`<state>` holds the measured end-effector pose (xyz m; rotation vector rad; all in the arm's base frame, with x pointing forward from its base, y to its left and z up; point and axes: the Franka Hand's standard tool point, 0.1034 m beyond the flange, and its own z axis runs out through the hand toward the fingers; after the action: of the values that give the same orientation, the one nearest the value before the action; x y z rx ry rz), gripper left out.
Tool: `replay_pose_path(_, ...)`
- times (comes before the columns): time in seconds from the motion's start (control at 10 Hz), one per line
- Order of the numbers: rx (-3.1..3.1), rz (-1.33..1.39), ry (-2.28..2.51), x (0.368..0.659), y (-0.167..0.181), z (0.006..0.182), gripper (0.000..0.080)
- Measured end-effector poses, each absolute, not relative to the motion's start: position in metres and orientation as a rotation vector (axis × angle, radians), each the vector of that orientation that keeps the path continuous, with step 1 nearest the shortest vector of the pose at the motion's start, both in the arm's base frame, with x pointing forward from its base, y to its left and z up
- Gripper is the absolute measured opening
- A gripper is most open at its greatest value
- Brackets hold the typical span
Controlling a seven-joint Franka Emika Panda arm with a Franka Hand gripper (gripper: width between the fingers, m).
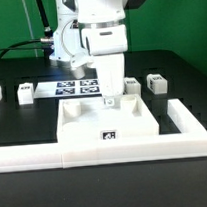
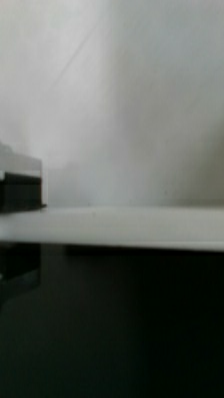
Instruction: Assemble square table
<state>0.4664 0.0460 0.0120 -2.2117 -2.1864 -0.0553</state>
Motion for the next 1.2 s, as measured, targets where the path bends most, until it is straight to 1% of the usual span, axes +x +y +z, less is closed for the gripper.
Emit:
replay_pose_path(0.2, -2.226, -0.083, -2.178, 0.480, 0.064, 0.012, 0.0058)
replay_pose_path(0.6, -2.278, -0.100, -2.124, 0.492, 0.086, 0.012, 0.0058)
replay_pose_path(1.2, -2.292, -0.067, -2.096, 0.491, 0.087, 0.012, 0.0058)
